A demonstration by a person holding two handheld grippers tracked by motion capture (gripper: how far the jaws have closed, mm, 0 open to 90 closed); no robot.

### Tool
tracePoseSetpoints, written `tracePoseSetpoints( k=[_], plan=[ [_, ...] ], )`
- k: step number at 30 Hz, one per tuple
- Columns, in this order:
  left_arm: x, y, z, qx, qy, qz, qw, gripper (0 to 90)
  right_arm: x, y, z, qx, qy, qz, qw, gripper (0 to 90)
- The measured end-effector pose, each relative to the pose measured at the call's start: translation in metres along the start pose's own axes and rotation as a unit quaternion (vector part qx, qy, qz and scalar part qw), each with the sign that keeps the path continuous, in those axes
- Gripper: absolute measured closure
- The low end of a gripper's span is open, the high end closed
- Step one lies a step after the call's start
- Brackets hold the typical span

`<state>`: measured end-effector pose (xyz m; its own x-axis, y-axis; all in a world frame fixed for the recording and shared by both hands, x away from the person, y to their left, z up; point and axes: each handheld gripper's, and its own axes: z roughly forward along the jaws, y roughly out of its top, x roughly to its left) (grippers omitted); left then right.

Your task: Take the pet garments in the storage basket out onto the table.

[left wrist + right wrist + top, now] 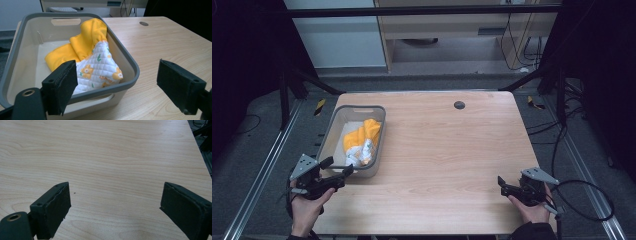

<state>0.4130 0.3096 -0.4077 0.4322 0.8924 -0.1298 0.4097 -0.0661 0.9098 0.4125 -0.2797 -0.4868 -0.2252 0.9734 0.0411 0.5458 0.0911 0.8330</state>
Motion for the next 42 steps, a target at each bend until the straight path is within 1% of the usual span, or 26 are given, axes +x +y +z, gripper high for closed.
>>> tracePoseSetpoints(
  k=[13, 16, 21, 24, 27, 38, 42],
  plan=[
    [0.006, 0.015, 0.002, -0.007, 0.003, 0.002, 1.0, 16.2, 0.001, 0.0, 0.0, 0.002, -0.001, -0.002, 1.0, 9.2],
    [0.007, 0.018, 0.004, -0.005, 0.004, 0.003, 1.0, 16.2, 0.0, 0.0, -0.001, -0.006, -0.001, -0.001, 1.0, 9.6],
    [0.008, 0.022, 0.01, 0.0, 0.009, 0.004, 1.0, 16.2, 0.0, 0.0, -0.001, -0.008, -0.001, -0.003, 1.0, 10.0],
    [0.011, 0.027, 0.014, 0.003, 0.013, 0.0, 0.9999, 16.5, 0.0, 0.001, -0.002, -0.008, 0.003, -0.001, 1.0, 10.5],
    [0.012, 0.03, 0.016, 0.003, 0.013, -0.002, 0.9999, 16.6, 0.0, 0.001, -0.002, -0.009, 0.005, 0.001, 1.0, 10.9],
    [0.014, 0.043, 0.031, 0.013, 0.024, 0.004, 0.9996, 17.0, 0.0, 0.001, 0.0, -0.003, 0.008, -0.004, 1.0, 11.6],
    [0.013, 0.044, 0.039, 0.024, 0.026, 0.007, 0.9993, 17.3, 0.0, 0.001, 0.0, -0.002, 0.009, -0.004, 0.9999, 11.8]
  ],
)
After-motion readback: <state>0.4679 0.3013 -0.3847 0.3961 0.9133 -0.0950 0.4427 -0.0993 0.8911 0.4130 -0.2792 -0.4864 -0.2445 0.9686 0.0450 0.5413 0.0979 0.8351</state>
